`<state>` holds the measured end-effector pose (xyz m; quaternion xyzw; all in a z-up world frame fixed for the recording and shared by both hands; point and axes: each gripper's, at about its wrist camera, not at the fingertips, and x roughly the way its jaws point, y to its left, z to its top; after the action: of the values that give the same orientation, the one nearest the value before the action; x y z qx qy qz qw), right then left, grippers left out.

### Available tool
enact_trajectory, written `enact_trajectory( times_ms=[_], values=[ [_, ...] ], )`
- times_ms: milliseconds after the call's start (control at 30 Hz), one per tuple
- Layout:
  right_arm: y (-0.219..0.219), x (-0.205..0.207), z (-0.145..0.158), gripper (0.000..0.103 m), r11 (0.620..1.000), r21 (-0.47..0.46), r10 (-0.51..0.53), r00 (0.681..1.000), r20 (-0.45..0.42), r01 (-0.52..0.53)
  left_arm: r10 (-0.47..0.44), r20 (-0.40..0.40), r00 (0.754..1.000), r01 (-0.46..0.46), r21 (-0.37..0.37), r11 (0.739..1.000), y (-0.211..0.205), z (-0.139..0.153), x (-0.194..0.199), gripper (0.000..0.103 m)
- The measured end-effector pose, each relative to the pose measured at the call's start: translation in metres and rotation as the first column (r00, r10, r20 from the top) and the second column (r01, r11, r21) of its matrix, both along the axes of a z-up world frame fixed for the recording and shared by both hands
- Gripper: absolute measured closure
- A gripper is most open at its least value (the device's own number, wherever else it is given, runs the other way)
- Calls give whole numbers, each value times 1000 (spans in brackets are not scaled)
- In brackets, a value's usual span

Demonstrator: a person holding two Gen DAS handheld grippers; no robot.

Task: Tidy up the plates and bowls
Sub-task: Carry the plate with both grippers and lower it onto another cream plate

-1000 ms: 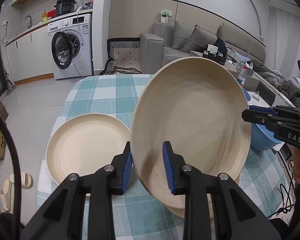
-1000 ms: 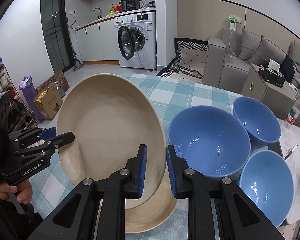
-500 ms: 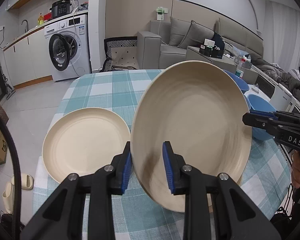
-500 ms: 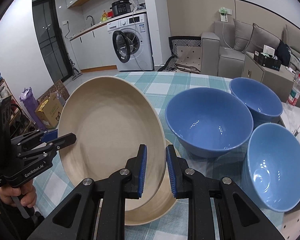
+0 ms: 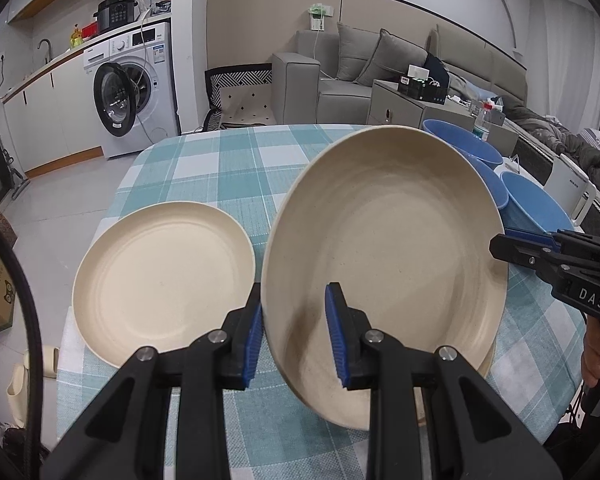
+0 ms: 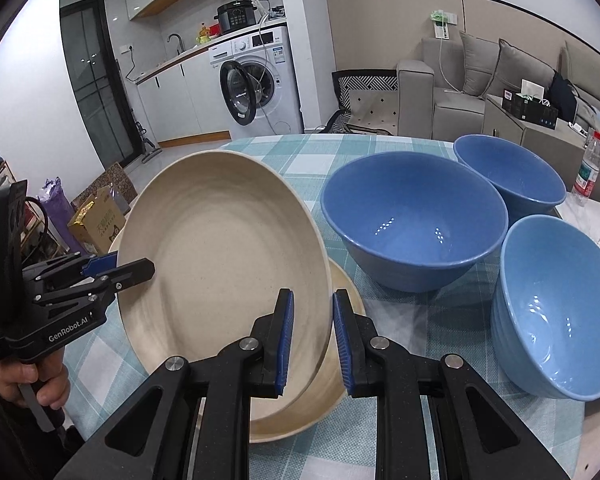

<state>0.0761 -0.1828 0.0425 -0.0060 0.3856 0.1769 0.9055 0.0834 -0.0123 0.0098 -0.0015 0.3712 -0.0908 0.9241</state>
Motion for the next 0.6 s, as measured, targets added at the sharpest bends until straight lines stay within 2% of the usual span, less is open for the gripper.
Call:
enact_trajectory(
  times_ms=[600],
  values=[
    [-5,7,-14,82,1000,-9,-8,999,-32,8,-10,-38,999,11,19,1000,-6,-16,9,76]
  ],
)
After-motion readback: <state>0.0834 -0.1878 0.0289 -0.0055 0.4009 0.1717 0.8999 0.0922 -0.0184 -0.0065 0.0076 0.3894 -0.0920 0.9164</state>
